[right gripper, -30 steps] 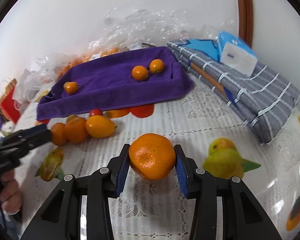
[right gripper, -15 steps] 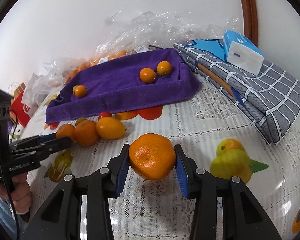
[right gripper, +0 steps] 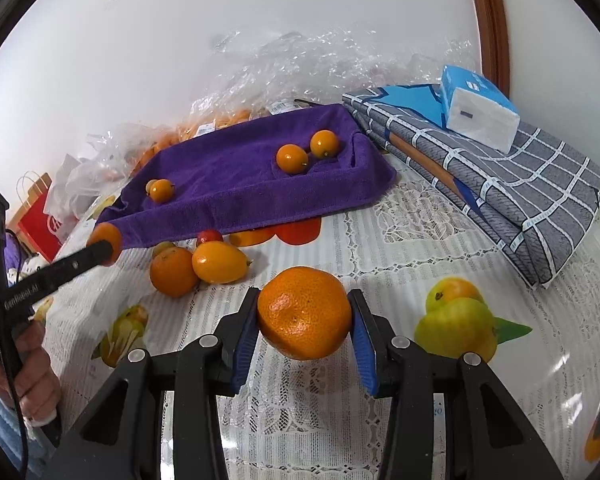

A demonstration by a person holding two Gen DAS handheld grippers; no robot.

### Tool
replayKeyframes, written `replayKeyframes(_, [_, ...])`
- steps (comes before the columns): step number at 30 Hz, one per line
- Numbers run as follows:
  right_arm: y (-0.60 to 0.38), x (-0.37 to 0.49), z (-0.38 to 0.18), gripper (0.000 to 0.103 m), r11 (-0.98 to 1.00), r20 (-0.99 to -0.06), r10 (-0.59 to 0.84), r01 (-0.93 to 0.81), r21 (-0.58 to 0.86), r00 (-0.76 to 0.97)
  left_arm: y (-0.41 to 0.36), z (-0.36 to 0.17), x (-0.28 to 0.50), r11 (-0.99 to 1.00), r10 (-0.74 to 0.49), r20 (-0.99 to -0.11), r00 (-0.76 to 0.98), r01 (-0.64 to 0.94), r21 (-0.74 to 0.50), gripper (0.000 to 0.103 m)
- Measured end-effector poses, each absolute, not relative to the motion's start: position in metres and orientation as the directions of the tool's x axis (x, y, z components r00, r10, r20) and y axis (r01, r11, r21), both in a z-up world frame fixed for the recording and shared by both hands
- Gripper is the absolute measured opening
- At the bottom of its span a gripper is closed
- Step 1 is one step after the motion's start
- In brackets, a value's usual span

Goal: Organize fruits
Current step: 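Carry both mandarins onto the purple towel and open both tools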

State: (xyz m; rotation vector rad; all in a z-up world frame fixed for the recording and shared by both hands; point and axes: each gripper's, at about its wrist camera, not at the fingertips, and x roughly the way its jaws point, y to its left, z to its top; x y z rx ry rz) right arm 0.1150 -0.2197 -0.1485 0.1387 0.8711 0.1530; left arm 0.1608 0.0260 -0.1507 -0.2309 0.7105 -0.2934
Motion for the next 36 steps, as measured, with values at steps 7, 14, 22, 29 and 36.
replayKeyframes(7, [-0.225, 0.114, -0.147, 0.043, 0.980, -0.752, 0.180, -0.049, 0.192, 0.635, 0.034, -0.148, 0.161, 0.939, -0.309, -0.587, 0.748, 0.141, -0.314, 0.038])
replayKeyframes(14, [-0.227, 0.123, -0.135, 0.043, 0.981, -0.765, 0.169, -0.031, 0.192, 0.621, 0.044, -0.140, 0.155, 0.935, -0.300, -0.562, 0.771, 0.122, -0.332, 0.038])
replayKeyframes(22, [-0.220, 0.145, -0.090, 0.043, 0.988, -0.714, 0.142, -0.053, 0.146, 0.686, 0.054, -0.107, 0.156, 0.929, -0.308, -0.536, 0.786, 0.127, -0.348, 0.038])
replayKeyframes(29, [-0.212, 0.187, -0.068, 0.043, 0.988, -0.681, 0.140, -0.061, 0.139, 0.718, 0.067, -0.074, 0.185, 0.954, -0.238, -0.526, 0.817, 0.094, -0.286, 0.038])
replayKeyframes(36, [-0.207, 0.237, -0.051, 0.043, 0.983, -0.654, 0.173, -0.093, 0.157, 0.736, 0.071, -0.056, 0.224, 0.954, -0.217, -0.483, 0.848, 0.080, -0.289, 0.038])
